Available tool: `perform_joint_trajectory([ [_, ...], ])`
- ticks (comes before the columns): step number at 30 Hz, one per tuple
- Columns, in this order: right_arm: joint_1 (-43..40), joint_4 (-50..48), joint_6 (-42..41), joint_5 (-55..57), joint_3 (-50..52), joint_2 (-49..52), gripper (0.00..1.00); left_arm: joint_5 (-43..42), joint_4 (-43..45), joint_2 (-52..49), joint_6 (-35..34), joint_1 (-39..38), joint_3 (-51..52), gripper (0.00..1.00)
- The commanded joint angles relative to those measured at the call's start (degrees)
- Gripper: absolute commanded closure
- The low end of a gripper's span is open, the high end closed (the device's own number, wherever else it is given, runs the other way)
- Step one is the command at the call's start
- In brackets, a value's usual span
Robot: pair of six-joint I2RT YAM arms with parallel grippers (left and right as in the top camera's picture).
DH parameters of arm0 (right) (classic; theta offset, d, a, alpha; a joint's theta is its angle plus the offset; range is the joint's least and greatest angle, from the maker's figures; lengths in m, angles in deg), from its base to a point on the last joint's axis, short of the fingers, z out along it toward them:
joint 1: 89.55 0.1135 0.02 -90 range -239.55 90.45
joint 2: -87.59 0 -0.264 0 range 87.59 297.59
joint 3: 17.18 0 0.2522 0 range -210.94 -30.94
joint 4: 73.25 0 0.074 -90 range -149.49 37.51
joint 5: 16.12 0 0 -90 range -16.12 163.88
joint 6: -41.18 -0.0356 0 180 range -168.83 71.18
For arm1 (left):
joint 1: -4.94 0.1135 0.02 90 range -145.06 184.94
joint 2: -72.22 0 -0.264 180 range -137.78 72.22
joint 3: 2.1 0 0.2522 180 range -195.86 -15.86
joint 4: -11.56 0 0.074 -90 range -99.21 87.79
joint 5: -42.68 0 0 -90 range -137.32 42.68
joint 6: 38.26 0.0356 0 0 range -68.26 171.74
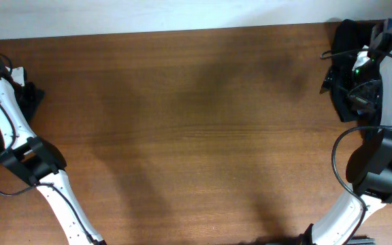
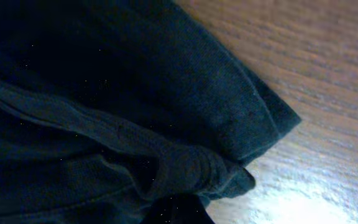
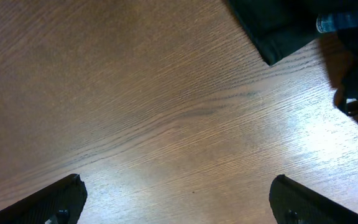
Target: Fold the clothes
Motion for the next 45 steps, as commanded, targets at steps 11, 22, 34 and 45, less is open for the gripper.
perform_joint_trajectory([
  [11,-0.1,0.0,-0.4,0.5,-0.7,-0.6,0.01,0.9,9.9,-5.0,3.8,1.9,-0.2,0.99],
  [22,-0.1,0.0,-0.4,0.5,-0.7,-0.6,0.01,-4.8,7.0,0.9,3.4,2.5,-1.1,0.99],
  [34,-0.1,0.0,-0.4,0.5,-0.7,-0.6,0.01,-4.6,-8.0,4.2,3.7,2.6,-1.0,0.99],
  [45,-0.1,0.0,-0.4,0.5,-0.7,-0.6,0.01,-3.9,-6.1,3.9,6.7,2.8,4.4,0.99],
])
